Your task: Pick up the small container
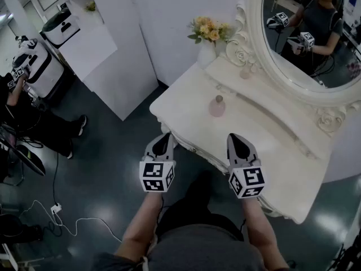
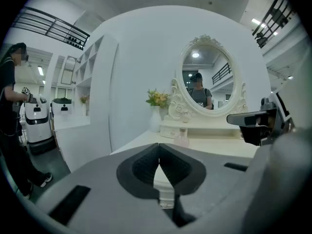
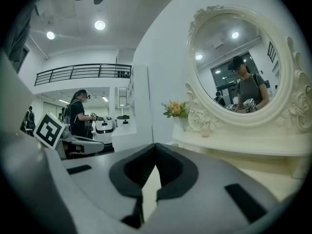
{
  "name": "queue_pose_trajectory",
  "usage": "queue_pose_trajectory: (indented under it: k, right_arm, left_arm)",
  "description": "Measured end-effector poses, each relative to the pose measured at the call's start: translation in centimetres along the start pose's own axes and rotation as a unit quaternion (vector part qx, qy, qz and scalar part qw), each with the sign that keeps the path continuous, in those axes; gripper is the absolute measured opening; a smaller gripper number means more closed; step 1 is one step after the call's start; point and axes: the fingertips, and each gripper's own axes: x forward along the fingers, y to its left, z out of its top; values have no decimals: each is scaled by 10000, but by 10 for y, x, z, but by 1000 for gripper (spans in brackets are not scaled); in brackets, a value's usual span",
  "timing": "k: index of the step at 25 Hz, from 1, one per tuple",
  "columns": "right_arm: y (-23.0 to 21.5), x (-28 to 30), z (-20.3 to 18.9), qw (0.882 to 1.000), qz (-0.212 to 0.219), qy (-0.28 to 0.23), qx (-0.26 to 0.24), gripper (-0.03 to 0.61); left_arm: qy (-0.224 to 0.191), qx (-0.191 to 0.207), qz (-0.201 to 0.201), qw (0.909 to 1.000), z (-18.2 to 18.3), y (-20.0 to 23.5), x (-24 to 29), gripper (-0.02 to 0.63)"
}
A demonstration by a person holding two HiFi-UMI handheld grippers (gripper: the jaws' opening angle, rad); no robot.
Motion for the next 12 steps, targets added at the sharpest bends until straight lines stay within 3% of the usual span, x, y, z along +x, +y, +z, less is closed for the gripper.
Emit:
queue_pose_trajectory:
  k: [12]
  right_arm:
    - [17,-8,-1,9998,199,-48,42,3]
  left_arm:
    - [-45,-57,176,9998,-6,6,-25,6]
